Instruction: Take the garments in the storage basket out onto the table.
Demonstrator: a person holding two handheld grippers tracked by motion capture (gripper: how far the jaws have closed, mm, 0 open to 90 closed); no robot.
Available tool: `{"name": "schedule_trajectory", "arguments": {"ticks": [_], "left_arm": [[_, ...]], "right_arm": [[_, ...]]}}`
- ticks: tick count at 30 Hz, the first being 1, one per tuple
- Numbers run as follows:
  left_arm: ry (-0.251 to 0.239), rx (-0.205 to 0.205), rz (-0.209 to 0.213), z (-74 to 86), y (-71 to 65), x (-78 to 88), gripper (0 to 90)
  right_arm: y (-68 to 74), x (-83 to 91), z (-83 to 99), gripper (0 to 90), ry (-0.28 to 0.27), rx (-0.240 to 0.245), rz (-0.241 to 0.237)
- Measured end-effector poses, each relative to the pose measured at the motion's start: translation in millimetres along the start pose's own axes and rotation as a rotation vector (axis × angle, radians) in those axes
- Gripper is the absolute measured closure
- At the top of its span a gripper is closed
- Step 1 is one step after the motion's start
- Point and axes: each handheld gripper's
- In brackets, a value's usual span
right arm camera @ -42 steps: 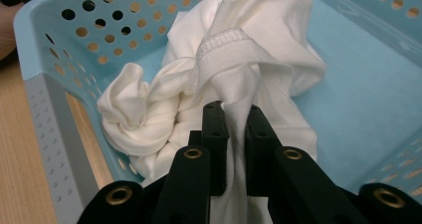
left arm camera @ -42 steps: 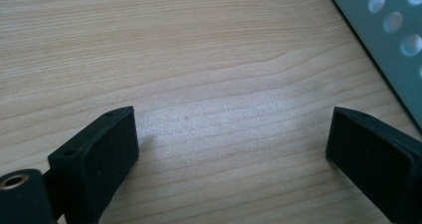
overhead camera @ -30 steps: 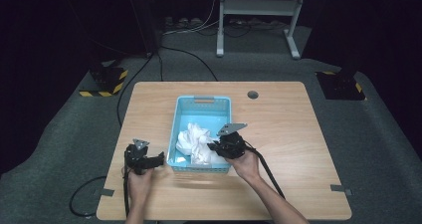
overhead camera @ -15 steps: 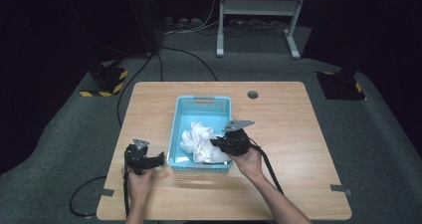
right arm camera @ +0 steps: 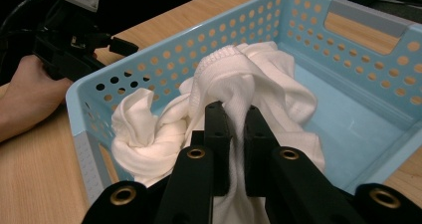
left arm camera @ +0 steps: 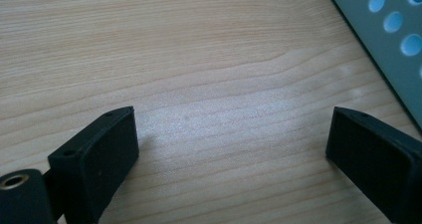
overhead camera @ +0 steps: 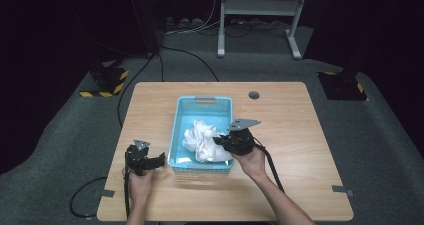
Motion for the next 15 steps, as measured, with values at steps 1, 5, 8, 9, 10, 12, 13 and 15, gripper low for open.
{"name": "schedule_trajectory", "arguments": {"ticks": [1,5,8,9,10,12,13,15], "left_arm": [[0.0,0.0,0.0,0.0,0.0,0.0,6.4],[0.0,0.001,0.0,0.0,-0.1,0.0,6.4],[0.0,0.001,0.0,0.0,-0.1,0.0,6.4],[0.001,0.001,0.0,0.0,-0.1,0.0,6.4],[0.0,0.001,0.0,0.0,-0.1,0.0,6.4],[0.001,0.001,0.0,0.0,-0.1,0.0,6.4],[0.001,0.0,0.0,0.0,-0.1,0.0,6.4],[0.001,0.001,0.0,0.0,-0.1,0.0,6.4]], "right_arm": [[0.0,1.1,-0.1,84.0,-0.004,0.0,0.001],[-0.4,4.3,-0.5,84.0,-0.017,-0.002,0.0],[-1.0,8.9,-2.3,84.0,-0.033,0.003,0.004],[-0.9,10.2,-3.3,84.0,-0.036,0.004,0.005],[-0.8,11.6,-4.4,84.0,-0.04,0.006,0.005],[-0.5,14.4,-6.6,84.0,-0.049,0.01,0.005],[-0.5,15.6,-7.5,84.1,-0.051,0.012,0.005],[-0.3,17.4,-9.0,84.0,-0.055,0.013,0.005]]}}
Point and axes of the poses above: each handheld gripper's, and its own axes: x roughly backward along the jaws, z roughly out of its underside, y roughly to its left, and after that the axes turned 9 degrees about y, right-handed
